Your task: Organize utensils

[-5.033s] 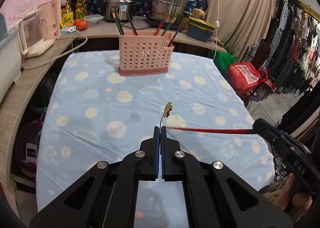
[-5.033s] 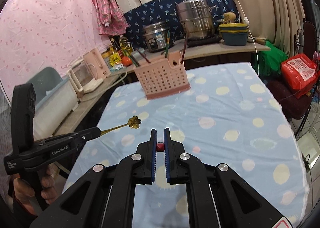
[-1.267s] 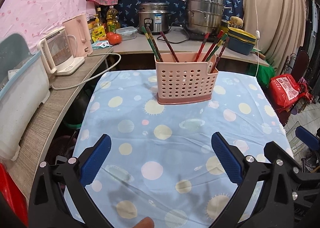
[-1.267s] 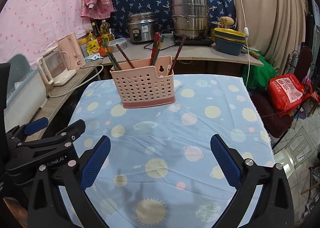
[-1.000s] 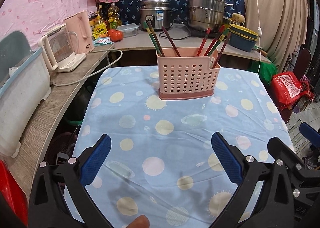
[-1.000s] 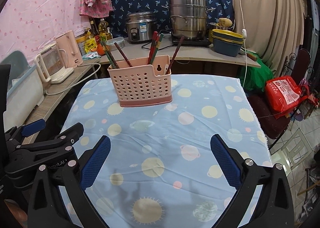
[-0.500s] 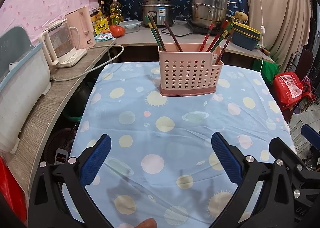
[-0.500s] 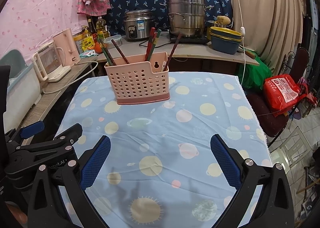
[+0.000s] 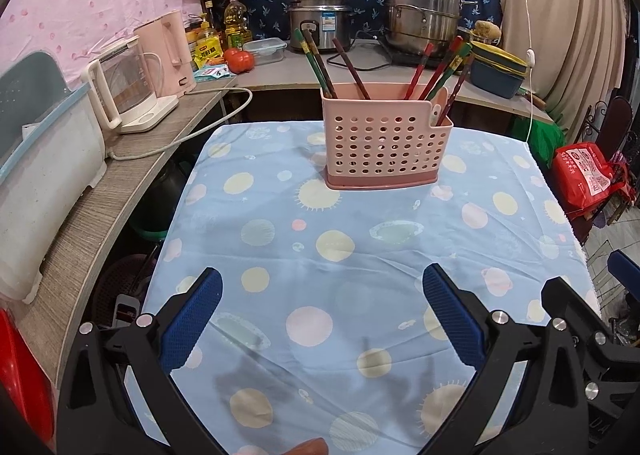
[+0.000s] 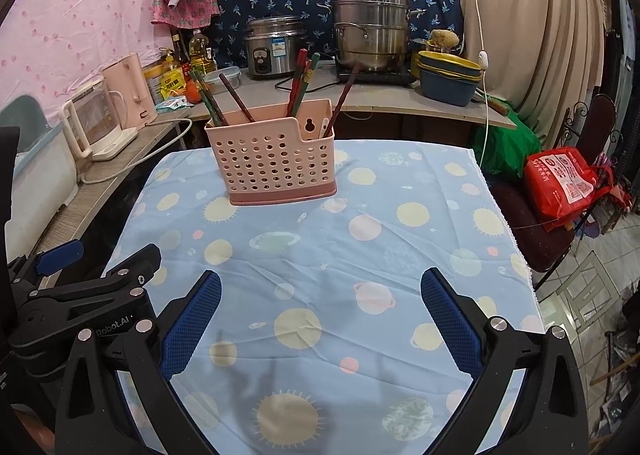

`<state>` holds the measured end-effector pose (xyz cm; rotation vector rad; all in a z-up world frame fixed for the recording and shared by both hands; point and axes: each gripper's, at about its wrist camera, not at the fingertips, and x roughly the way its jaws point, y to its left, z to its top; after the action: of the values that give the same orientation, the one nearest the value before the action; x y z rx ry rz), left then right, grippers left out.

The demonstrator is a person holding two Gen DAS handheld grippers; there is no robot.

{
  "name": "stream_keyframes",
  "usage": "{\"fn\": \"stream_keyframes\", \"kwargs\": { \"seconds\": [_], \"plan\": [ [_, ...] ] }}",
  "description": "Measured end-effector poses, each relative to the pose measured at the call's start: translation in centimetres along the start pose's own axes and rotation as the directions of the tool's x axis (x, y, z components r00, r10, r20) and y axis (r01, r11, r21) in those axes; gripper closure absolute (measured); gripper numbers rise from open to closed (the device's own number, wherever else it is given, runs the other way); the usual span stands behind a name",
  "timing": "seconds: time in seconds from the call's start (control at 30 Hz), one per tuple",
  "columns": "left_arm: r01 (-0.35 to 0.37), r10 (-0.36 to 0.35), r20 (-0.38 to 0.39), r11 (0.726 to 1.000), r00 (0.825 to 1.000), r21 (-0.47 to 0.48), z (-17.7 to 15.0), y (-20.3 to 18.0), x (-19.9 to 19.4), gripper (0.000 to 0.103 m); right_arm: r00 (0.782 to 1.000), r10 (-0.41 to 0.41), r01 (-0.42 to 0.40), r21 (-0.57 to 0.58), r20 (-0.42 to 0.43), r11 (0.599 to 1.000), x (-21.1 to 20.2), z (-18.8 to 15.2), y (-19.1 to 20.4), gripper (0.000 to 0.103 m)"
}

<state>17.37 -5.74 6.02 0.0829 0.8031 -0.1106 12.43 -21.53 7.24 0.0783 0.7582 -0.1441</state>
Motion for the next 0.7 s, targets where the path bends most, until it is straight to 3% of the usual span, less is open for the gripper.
{"fn": "stream_keyframes", "kwargs": {
  "seconds": [0.7],
  "plan": [
    [-0.023,0.023,0.003,1.000,1.000,0.008,-0.27,-0.13,-0.03,0.007,1.000,-0.003,0.003,0.004,-0.005,1.000,0.09,-0.42,-0.11,0.007]
  ]
}}
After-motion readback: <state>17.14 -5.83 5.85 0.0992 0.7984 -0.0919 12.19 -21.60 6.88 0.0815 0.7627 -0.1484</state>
